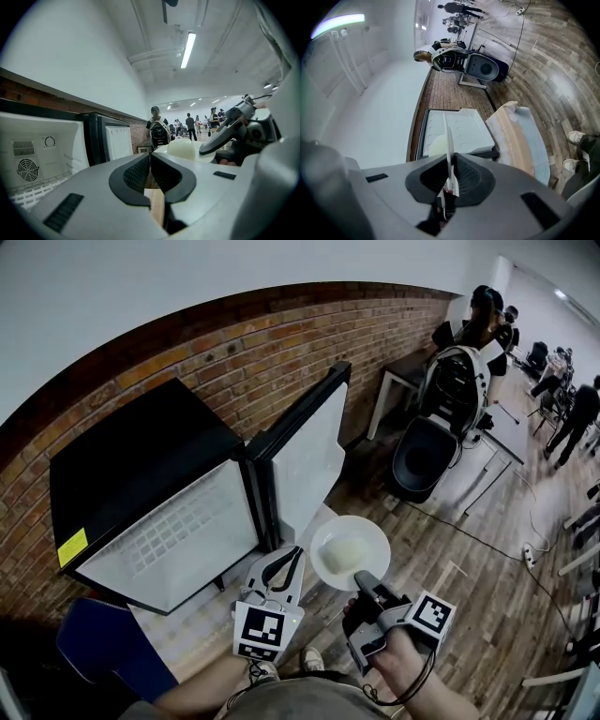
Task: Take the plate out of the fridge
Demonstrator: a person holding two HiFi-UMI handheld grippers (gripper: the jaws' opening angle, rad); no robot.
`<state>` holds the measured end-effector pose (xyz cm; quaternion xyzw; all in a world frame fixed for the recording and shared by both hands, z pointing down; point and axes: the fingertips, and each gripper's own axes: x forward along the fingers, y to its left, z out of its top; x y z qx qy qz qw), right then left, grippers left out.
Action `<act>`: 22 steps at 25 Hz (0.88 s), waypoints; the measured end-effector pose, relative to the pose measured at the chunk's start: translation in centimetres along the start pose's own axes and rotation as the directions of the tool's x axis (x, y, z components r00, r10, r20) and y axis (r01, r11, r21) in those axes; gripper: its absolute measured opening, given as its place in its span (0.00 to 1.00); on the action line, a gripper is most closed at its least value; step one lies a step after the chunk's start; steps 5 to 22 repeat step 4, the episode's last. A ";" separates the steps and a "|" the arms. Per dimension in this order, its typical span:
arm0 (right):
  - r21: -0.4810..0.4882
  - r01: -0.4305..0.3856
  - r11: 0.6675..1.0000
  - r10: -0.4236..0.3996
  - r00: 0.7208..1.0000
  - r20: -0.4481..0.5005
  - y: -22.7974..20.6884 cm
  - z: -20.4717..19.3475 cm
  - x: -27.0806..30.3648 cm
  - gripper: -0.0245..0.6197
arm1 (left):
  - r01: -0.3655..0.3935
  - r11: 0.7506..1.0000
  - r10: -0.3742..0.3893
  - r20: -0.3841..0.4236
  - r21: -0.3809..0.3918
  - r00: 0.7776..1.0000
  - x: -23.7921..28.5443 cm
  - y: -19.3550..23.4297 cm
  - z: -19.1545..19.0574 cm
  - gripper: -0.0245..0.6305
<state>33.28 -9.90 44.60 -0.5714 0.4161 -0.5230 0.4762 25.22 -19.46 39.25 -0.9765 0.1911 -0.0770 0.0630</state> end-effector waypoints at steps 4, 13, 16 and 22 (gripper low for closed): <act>-0.004 0.002 1.000 -0.002 1.000 -0.007 0.1 -0.1 0.4 0.10 | -0.001 1.000 0.001 -0.005 -0.003 1.000 0.0 0.3 -0.2 0.07; -0.004 0.002 1.000 -0.002 1.000 -0.007 0.1 -0.1 0.4 0.10 | -0.001 1.000 0.001 -0.005 -0.003 1.000 0.0 0.3 -0.2 0.07; -0.004 0.002 1.000 -0.002 1.000 -0.007 0.1 -0.1 0.4 0.10 | -0.001 1.000 0.001 -0.005 -0.003 1.000 0.0 0.3 -0.2 0.07; -0.004 0.002 1.000 -0.002 1.000 -0.007 0.1 -0.1 0.4 0.10 | -0.001 1.000 0.001 -0.005 -0.003 1.000 0.0 0.3 -0.2 0.07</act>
